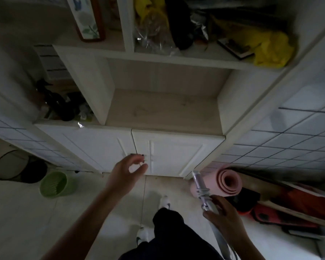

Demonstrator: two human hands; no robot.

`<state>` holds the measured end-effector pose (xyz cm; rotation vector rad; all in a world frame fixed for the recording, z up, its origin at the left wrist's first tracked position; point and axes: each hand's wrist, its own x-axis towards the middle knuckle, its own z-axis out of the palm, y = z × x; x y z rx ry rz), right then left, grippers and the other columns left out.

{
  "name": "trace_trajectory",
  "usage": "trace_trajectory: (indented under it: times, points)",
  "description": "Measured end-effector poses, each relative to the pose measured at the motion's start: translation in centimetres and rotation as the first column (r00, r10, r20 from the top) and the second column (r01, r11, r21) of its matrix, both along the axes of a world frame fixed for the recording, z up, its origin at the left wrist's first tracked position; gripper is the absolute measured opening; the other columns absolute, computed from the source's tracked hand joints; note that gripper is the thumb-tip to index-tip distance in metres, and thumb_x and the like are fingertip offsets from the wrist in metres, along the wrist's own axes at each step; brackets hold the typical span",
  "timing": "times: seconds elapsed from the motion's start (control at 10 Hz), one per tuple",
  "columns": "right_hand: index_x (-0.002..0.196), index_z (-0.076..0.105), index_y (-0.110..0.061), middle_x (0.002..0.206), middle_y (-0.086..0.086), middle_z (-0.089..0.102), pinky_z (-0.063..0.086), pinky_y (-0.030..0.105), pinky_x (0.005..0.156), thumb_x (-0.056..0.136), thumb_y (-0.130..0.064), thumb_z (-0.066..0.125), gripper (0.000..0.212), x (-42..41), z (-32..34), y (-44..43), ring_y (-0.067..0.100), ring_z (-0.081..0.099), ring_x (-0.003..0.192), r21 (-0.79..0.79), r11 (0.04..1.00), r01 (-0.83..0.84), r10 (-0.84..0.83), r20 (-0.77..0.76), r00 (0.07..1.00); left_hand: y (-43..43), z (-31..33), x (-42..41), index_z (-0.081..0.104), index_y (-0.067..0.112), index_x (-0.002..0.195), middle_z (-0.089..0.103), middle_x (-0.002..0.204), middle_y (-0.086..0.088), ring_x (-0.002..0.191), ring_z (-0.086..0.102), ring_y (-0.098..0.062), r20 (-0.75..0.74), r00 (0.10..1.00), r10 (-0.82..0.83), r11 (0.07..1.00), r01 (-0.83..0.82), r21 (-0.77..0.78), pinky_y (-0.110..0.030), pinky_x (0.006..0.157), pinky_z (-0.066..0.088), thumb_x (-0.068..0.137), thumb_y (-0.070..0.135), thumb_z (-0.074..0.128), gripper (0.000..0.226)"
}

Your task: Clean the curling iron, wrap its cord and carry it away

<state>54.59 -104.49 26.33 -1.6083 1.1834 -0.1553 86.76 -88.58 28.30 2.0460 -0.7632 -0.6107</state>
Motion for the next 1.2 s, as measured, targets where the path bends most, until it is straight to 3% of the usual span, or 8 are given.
trace_trajectory:
  times: [0.2,0.3,0.4,0.5,0.8,1.0,1.1,1.2]
  points:
    - [0.105,0.068,-0.053,0.104,-0.016,0.079,0.057,0.018,0.071,0.074,-0.021,0.09,0.05,8.3,-0.1,-8.2,0.007,0.076,0.091,-0.057,0.977,-0.208,0.205,-0.05,0.977,-11.8,-1.9,9.1,0.05,0.026,0.141,0.045,0.148,0.005,0.132,0.046,-0.014,0.162,0.987,-0.019,0.995,0.003,0.098,-0.032,0.098,0.039,0.078,0.066,0.059,0.075]
    - [0.109,0.063,-0.061,0.103,-0.027,0.076,0.056,0.013,0.07,0.069,-0.042,0.085,0.05,15.3,2.1,-12.2,-0.004,0.074,0.089,-0.178,0.925,-0.336,0.335,-0.035,0.941,-13.5,-3.8,11.6,0.036,0.028,0.151,0.03,0.16,-0.001,0.145,0.03,-0.025,0.212,0.977,-0.026,0.982,-0.014,0.186,-0.044,0.113,0.037,0.08,0.061,0.067,0.084]
    - [0.116,0.068,-0.048,0.107,-0.014,0.076,0.06,0.03,0.08,0.071,-0.032,0.088,0.052,24.0,3.7,-19.4,0.012,0.074,0.094,-0.321,0.815,-0.482,0.489,-0.064,0.87,-15.8,-6.2,13.7,0.027,0.024,0.155,0.023,0.165,-0.007,0.15,0.022,-0.034,0.258,0.964,-0.063,0.933,-0.035,0.358,-0.051,0.12,0.03,0.079,0.061,0.068,0.094]
    - [0.122,0.073,-0.027,0.112,-0.001,0.075,0.06,0.041,0.085,0.072,-0.017,0.091,0.054,30.8,4.7,-23.1,0.021,0.072,0.097,-0.422,0.68,-0.599,0.601,-0.147,0.786,-15.2,-7.6,13.5,0.03,0.022,0.153,0.024,0.164,-0.009,0.147,0.025,-0.035,0.324,0.943,-0.077,0.926,-0.053,0.373,-0.053,0.117,0.034,0.077,0.069,0.063,0.095]
    - [0.15,0.054,-0.034,0.143,0.006,0.063,0.055,0.039,0.097,0.098,-0.02,0.067,0.056,38.9,1.1,-26.3,0.03,0.064,0.119,-0.252,0.549,-0.797,0.683,-0.414,0.602,-15.4,-8.8,13.8,0.034,0.024,0.151,0.028,0.164,-0.008,0.148,0.024,-0.028,0.394,0.917,-0.051,0.94,-0.089,0.329,-0.051,0.12,0.03,0.075,0.071,0.063,0.094]
    - [0.155,0.047,-0.016,0.151,0.011,0.055,0.046,0.04,0.111,0.102,-0.015,0.064,0.056,40.0,0.6,-26.9,0.03,0.056,0.133,-0.112,0.628,-0.77,0.69,-0.377,0.618,-15.5,-9.1,14.0,0.037,0.023,0.149,0.031,0.162,-0.009,0.146,0.023,-0.023,0.418,0.907,-0.049,0.945,-0.093,0.313,-0.049,0.12,0.029,0.074,0.072,0.061,0.093]
    - [0.142,0.056,-0.022,0.124,-0.004,0.063,0.051,0.024,0.075,0.096,-0.021,0.071,0.048,39.3,1.8,-26.3,0.024,0.06,0.109,-0.16,0.63,-0.76,0.678,-0.365,0.638,-15.4,-8.7,13.8,0.035,0.023,0.15,0.031,0.162,-0.008,0.146,0.022,-0.022,0.425,0.904,-0.042,0.945,-0.102,0.31,-0.051,0.121,0.03,0.074,0.073,0.061,0.094]
    - [0.131,0.059,-0.021,0.119,0.001,0.066,0.058,0.034,0.078,0.087,-0.039,0.078,0.051,38.2,2.4,-25.5,0.024,0.064,0.102,-0.287,0.609,-0.74,0.632,-0.388,0.671,-15.5,-9.1,13.9,0.035,0.022,0.151,0.031,0.163,-0.009,0.148,0.025,-0.028,0.413,0.91,-0.05,0.95,-0.083,0.3,-0.052,0.121,0.029,0.074,0.072,0.06,0.095]
